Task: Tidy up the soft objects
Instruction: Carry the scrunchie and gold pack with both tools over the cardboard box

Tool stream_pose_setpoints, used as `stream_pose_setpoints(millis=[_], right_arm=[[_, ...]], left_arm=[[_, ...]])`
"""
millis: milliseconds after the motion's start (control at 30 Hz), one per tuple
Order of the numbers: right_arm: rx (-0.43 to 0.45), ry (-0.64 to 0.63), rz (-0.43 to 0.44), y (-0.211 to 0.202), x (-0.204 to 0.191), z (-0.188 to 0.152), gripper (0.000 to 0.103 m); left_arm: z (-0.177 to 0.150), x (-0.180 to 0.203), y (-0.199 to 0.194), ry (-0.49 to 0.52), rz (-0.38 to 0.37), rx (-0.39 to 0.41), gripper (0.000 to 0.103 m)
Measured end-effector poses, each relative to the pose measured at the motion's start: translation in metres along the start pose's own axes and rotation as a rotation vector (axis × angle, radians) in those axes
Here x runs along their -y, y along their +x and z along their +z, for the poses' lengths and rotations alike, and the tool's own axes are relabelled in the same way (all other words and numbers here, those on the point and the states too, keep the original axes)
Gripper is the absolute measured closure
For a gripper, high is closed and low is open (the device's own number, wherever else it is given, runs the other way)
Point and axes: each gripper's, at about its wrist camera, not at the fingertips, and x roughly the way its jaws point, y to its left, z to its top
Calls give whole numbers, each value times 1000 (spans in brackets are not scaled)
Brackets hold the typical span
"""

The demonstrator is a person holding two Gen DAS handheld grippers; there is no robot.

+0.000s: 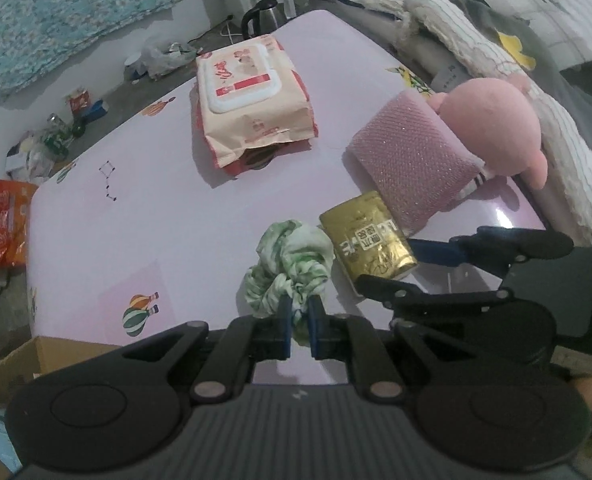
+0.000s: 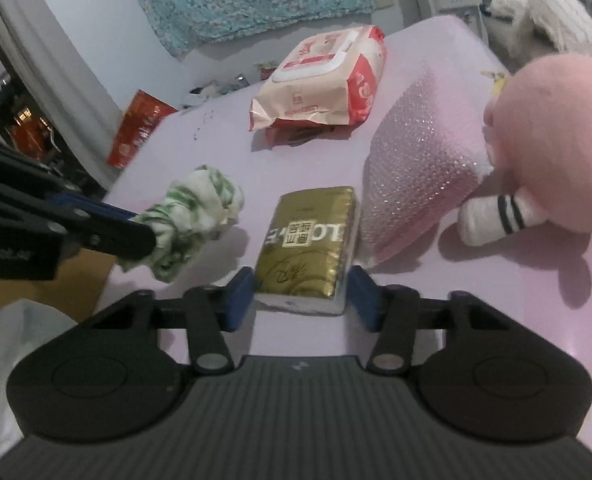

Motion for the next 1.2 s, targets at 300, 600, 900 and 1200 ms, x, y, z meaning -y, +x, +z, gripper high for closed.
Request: stream_pose_setpoints(millis=[300,600,900,1200], right_arm=[[4,166,54,-35,18,-25,67],[113,308,135,-114,20,-69,67],[243,239,238,-200,-27,-72,67],[224,131,432,-224,-104,-63,67]], left_arm=[[-14,-18,-46,-86,-72,86,94],[-55,-33,-134,-149,-144,239,94],[-128,-66,-215,-258,-173,390,94],[-210,-112,-256,-405,-122,475,94]])
